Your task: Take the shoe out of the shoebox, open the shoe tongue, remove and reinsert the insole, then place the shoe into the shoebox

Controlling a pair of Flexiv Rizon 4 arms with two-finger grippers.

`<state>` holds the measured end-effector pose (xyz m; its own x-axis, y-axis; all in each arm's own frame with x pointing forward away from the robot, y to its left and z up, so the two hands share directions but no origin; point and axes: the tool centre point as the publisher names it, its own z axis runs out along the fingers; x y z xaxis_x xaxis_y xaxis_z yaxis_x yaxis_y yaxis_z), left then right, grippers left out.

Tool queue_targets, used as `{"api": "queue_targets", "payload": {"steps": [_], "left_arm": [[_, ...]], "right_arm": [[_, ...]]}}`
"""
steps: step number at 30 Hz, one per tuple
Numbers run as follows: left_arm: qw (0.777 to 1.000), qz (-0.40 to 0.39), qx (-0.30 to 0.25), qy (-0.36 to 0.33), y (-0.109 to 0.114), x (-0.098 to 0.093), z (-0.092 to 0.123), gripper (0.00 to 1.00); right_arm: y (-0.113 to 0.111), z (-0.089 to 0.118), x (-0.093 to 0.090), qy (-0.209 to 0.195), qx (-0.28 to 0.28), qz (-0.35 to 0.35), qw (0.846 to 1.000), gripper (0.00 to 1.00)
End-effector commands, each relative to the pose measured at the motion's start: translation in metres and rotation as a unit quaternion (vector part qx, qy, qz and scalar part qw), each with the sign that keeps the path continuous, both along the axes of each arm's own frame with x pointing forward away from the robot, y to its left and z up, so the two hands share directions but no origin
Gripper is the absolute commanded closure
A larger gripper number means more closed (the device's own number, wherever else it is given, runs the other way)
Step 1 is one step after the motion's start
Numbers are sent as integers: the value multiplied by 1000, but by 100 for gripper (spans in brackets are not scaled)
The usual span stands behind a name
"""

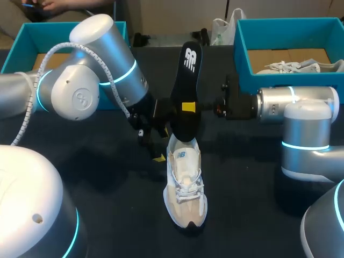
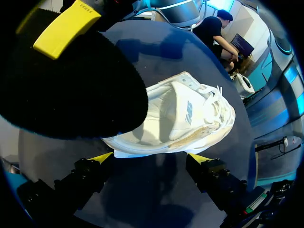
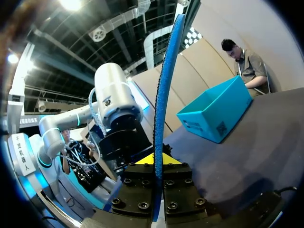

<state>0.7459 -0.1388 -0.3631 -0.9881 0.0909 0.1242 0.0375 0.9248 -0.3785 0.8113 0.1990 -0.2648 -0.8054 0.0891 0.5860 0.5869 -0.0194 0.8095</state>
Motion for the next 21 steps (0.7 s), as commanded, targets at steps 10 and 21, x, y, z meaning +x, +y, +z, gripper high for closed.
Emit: {"api": "queue_targets", "payload": {"steps": [10, 21], "left_arm": [[1000, 0, 0, -1, 0, -1, 0, 0], [1000, 0, 0, -1, 0, -1, 0, 0]], "right_arm": [[1, -9, -1, -15, 6, -45, 999, 100], [6, -18, -4, -10, 0, -77, 997, 100]]}}
